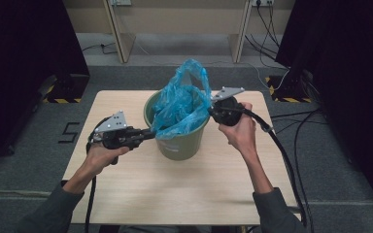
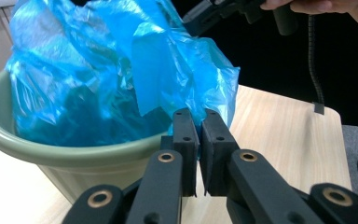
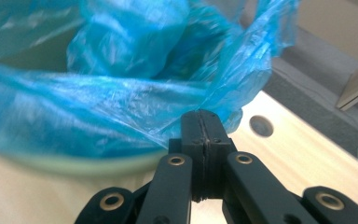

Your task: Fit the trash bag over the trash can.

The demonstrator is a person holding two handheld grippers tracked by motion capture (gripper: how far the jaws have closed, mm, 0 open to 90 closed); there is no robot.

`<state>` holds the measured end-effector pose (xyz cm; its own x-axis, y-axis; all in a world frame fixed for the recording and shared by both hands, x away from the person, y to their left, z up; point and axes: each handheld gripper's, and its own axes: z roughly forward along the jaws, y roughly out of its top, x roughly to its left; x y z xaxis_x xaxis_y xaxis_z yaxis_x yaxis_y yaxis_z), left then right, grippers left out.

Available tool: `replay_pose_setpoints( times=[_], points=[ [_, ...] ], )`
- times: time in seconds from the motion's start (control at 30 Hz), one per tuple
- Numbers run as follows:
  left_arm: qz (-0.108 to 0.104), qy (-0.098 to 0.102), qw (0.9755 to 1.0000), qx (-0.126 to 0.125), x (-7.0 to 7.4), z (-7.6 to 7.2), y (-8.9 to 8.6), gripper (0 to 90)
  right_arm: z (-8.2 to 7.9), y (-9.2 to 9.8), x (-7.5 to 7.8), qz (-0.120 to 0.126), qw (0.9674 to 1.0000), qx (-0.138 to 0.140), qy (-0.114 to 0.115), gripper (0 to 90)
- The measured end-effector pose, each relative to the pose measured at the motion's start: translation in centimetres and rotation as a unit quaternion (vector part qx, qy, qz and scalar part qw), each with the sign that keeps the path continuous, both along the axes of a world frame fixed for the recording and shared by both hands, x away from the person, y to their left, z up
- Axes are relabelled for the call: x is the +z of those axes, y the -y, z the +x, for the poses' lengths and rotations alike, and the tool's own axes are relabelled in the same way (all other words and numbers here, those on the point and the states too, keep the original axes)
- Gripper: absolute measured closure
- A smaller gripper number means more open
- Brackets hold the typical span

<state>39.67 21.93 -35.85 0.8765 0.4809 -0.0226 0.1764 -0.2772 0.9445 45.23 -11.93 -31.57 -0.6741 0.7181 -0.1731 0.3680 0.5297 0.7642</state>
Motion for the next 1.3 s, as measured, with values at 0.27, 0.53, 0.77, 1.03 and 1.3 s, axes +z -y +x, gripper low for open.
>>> replay_pose_setpoints(
  times=[0.27, 0.53, 0.77, 1.03, 1.3],
  points=[
    [-0.003, -0.013, 0.9999, 0.007, -1.0, 0.1, -0.5, 84.0, -1.4, 0.9, -0.2, 0.005, 1.0, 0.003, 0.0, 89.3],
    [-0.012, -0.031, 0.9993, 0.02, -2.3, 0.5, -1.6, 83.8, -1.3, 1.5, -1.7, 0.014, 0.9997, -0.009, -0.018, 73.0],
    [-0.013, -0.031, 0.9993, 0.015, -1.8, 0.3, -1.9, 74.3, -0.5, 2.0, 0.5, 0.086, 0.9948, -0.054, 0.001, 44.8],
    [0.0, -0.018, 0.9995, 0.027, 0.4, 0.2, -3.2, 50.0, 1.2, 1.8, -0.3, 0.099, 0.9939, -0.046, -0.017, 57.8],
    [-0.012, -0.017, 0.9968, 0.078, 3.0, 2.7, -4.7, 40.9, 0.8, 1.7, -0.2, 0.098, 0.9945, -0.032, -0.019, 62.7]
  ],
)
